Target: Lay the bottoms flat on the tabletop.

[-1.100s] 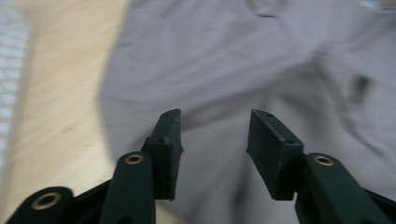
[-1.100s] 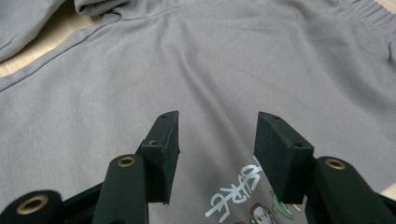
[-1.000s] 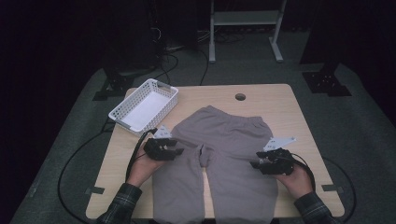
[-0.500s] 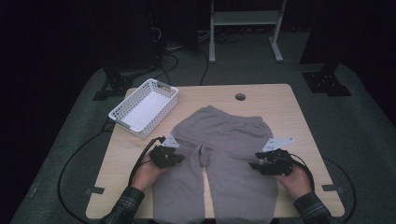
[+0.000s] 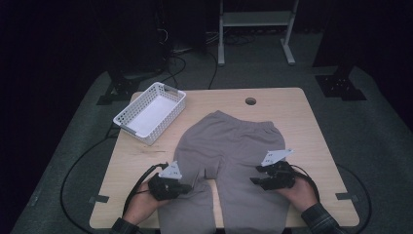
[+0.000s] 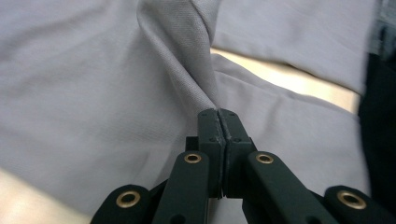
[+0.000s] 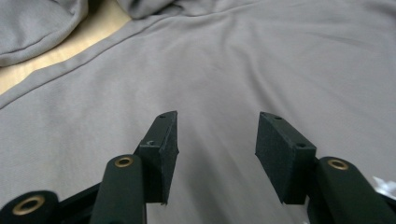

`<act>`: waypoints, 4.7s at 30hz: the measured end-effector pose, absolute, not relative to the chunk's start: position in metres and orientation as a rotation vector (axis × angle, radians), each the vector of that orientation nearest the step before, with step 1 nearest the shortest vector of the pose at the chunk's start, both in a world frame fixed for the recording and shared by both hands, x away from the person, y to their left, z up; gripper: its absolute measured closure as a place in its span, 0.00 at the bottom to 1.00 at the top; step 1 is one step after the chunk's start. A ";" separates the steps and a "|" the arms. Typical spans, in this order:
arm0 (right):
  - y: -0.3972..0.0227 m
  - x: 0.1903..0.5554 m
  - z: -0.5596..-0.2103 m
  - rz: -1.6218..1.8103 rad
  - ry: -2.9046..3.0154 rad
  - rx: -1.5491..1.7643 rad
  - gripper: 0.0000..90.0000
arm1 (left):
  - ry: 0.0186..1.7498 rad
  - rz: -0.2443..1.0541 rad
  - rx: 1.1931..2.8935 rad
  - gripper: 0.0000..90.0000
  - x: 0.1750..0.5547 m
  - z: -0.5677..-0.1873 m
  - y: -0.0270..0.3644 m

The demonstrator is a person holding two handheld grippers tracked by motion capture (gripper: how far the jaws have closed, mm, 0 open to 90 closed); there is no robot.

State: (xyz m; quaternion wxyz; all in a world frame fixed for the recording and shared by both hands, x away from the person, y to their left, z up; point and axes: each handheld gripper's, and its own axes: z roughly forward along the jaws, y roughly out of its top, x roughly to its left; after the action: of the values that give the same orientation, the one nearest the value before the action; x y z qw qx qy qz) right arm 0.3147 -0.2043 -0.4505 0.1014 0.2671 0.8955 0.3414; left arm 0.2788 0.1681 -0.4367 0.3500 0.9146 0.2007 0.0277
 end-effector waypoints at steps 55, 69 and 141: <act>-0.072 0.261 -0.465 1.159 3.086 0.370 1.00 | 0.710 0.297 2.197 0.46 0.326 -0.447 0.172; -0.128 0.253 -0.451 1.234 2.929 0.411 0.57 | 0.707 0.329 2.267 0.43 0.326 -0.451 0.164; -0.275 0.337 -0.471 0.873 2.579 1.020 0.21 | 0.762 0.353 2.207 0.16 0.296 -0.483 0.173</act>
State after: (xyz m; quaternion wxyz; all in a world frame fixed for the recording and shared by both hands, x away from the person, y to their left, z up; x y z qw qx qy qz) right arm 0.3369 -0.2751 -0.4708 0.1166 0.3484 0.8810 0.2982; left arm 0.2964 0.1732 -0.4829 0.3805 0.8644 0.2983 0.1382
